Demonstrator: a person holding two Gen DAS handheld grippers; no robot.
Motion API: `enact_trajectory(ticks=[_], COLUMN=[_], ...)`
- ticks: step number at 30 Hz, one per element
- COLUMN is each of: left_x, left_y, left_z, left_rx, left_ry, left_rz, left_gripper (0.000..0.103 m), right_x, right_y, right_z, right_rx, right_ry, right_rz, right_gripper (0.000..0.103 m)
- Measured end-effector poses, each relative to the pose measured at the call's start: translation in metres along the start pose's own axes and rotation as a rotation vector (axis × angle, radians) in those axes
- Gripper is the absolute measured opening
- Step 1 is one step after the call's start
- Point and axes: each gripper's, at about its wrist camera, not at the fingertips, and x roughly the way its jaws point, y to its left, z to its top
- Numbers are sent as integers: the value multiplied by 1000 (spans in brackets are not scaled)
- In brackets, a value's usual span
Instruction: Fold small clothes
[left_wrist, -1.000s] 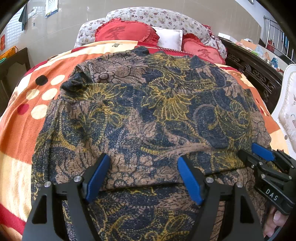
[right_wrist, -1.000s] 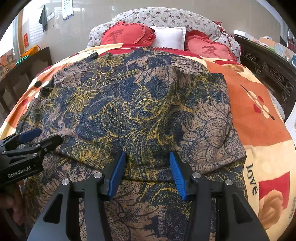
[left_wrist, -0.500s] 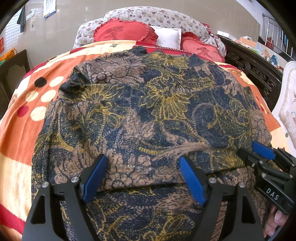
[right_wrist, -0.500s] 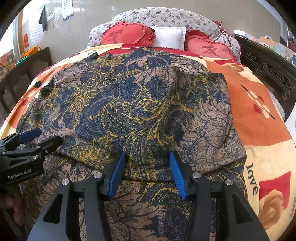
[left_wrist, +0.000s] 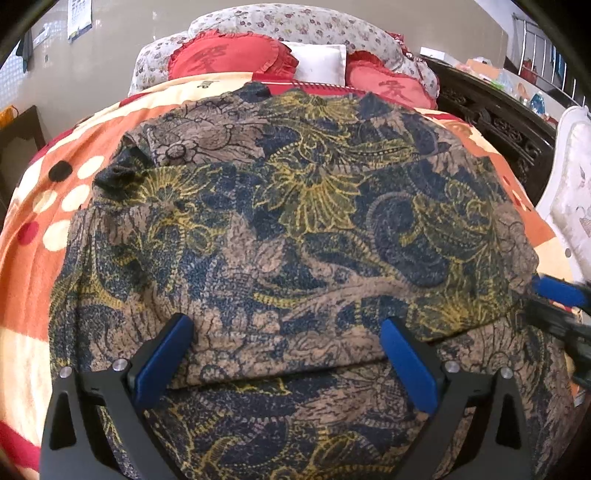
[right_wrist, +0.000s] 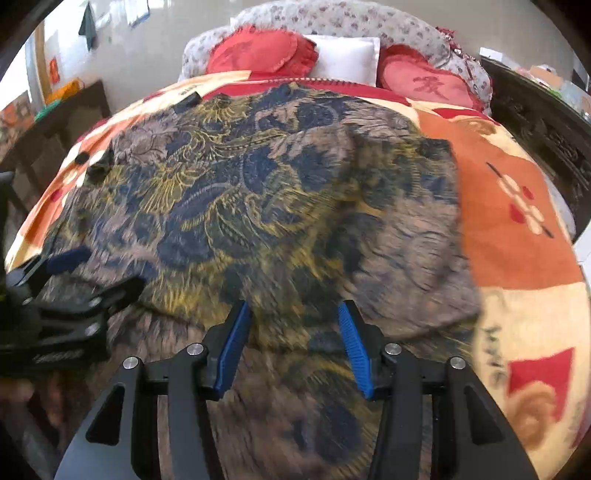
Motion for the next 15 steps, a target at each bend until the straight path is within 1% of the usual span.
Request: enact_trajectory(ticks=[2, 4, 5, 6, 7, 9, 12, 13, 14, 15], left_x=[0, -6, -15, -32, -49, -81, -126, -140, -146, -153], left_y=[0, -1, 0, 5, 12, 31, 73, 93, 103, 118], left_z=[-1, 2, 0, -5, -10, -26, -64, -84, -95, -116], left_rx=[9, 53, 71, 87, 95, 103, 96, 74, 55, 16], left_ry=[9, 57, 69, 63, 57, 44, 74, 105, 125, 169], left_rz=[4, -1, -29, -75, -114, -146, -82, -63, -58, -58], left_gripper=[103, 101, 97, 95, 95, 95, 95, 95, 95, 95], right_x=[-31, -63, -78, -90, -103, -128, -148, -152, -154, -153], right_y=[-12, -27, -33, -38, -41, -47, -48, -45, -40, -43], right_z=[-14, -40, -56, -70, -84, -115, -150, -161, -168, -171], right_rx=[-4, -14, -21, -31, -46, -74, -95, -98, -103, -104], right_ry=[-2, 26, 41, 50, 51, 36, 17, 6, -12, -27], right_rz=[17, 66, 86, 96, 95, 87, 81, 80, 79, 84], right_gripper=[59, 59, 59, 59, 59, 59, 59, 59, 59, 59])
